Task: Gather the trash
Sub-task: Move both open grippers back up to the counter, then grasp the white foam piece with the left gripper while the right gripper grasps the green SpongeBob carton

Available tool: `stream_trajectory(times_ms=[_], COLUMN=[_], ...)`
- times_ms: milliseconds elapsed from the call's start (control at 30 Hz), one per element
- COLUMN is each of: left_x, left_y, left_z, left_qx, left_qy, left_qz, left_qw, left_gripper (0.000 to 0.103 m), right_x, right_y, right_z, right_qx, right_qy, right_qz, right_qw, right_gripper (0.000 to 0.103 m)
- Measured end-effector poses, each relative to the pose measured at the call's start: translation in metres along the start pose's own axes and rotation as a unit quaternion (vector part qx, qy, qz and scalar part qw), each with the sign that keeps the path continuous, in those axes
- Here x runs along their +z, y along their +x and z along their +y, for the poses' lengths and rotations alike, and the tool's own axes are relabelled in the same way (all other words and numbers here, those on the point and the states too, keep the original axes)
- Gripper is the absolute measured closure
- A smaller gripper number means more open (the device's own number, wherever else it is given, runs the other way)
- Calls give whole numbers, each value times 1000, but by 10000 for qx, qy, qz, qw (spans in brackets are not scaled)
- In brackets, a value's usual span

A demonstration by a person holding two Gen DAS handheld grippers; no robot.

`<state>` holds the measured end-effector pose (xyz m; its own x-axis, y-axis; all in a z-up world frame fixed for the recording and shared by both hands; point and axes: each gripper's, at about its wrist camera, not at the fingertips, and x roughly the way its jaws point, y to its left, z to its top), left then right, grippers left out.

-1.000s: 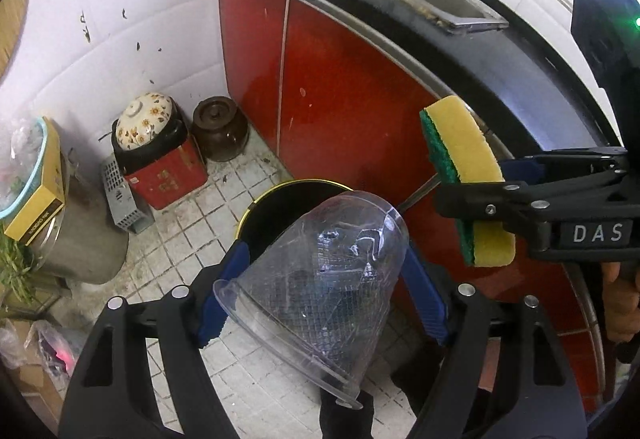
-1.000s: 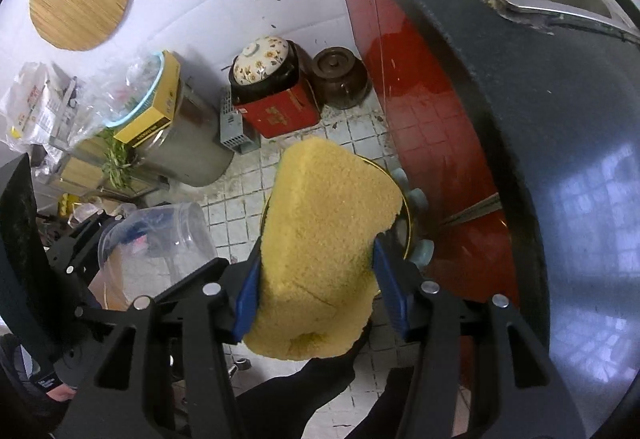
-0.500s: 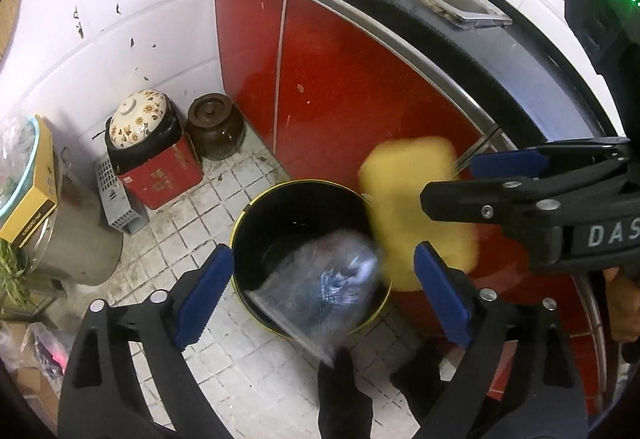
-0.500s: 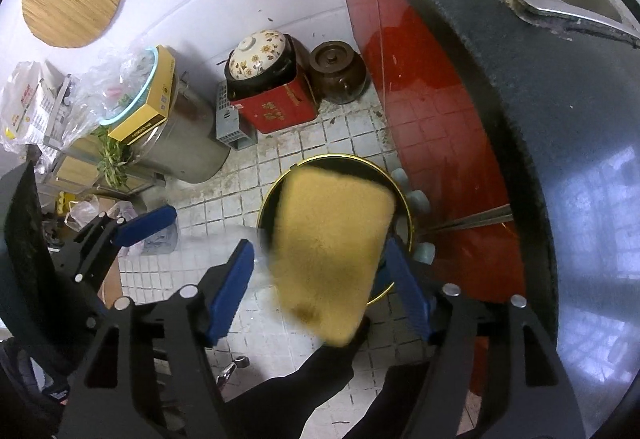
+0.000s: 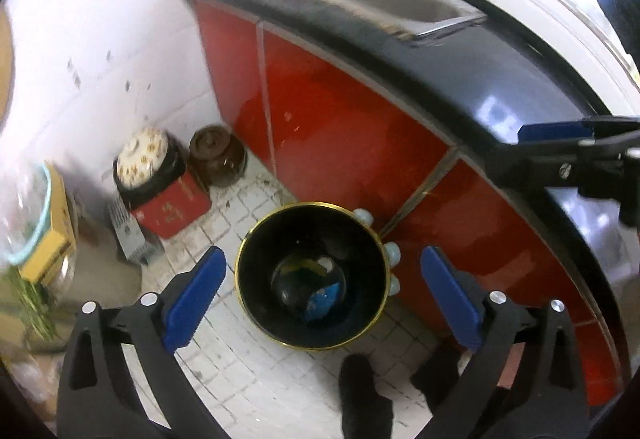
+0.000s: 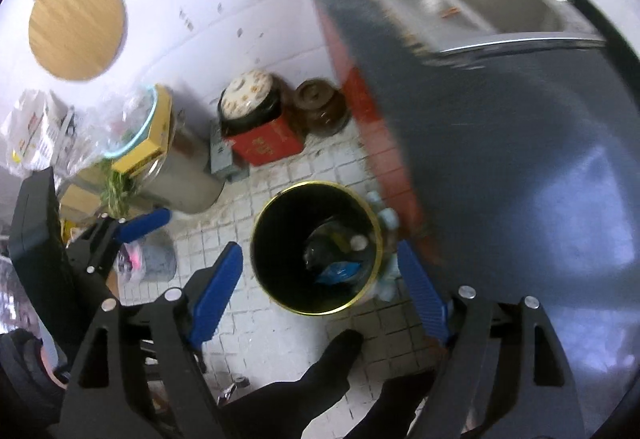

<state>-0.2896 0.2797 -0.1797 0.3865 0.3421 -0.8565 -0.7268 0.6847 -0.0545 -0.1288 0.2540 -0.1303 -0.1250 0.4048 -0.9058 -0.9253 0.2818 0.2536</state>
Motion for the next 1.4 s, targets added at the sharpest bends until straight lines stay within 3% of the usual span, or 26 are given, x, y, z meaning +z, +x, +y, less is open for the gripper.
stream_trajectory(times_ms=[133,233,333,500,633,733,967,1233,1400], left_x=[24,42,60,83,92,91,79,76,73], left_y=[-26,-41,-50,-61,-68,-66,-68,-49,-21], left_z=[-48,-95,-158,-269,-356,-405,-455,-503,-545], left_qx=[-153,-420,-972,-1668,-2196,-2260,-2343,-2288,-2271], left_qy=[462,839,1344,2191,2609,2874,3325,3532,3535], left_qz=[-102,-193,-220,-267,-256,-201,-173,-77,60], left_qw=[9988,9954,9859,9610,9397,9305,9134,9071,9074], left_gripper=[7,7,7,7,7,7,7,7,7], right_x=[-22,-52,-93,-180,-250,-290,-324,-309,-301], right_y=[-71,-133,-191,-279,-317,-333,-344,-330,-311], right_z=[-49,-98,-152,-236,-280,-299,-318,-361,-414], right_qx=[-402,-923,-1466,-2290,-2692,-2758,-2708,-2320,-2173], right_qy=[436,979,1743,3060,3792,4166,4443,4615,4804], right_qz=[-585,-1060,-1455,-1913,-1993,-2015,-2121,-2114,-1943], right_qw=[9965,9852,9628,9041,8626,8425,8272,8298,8272], right_gripper=[17,15,15,15,15,15,15,15,15])
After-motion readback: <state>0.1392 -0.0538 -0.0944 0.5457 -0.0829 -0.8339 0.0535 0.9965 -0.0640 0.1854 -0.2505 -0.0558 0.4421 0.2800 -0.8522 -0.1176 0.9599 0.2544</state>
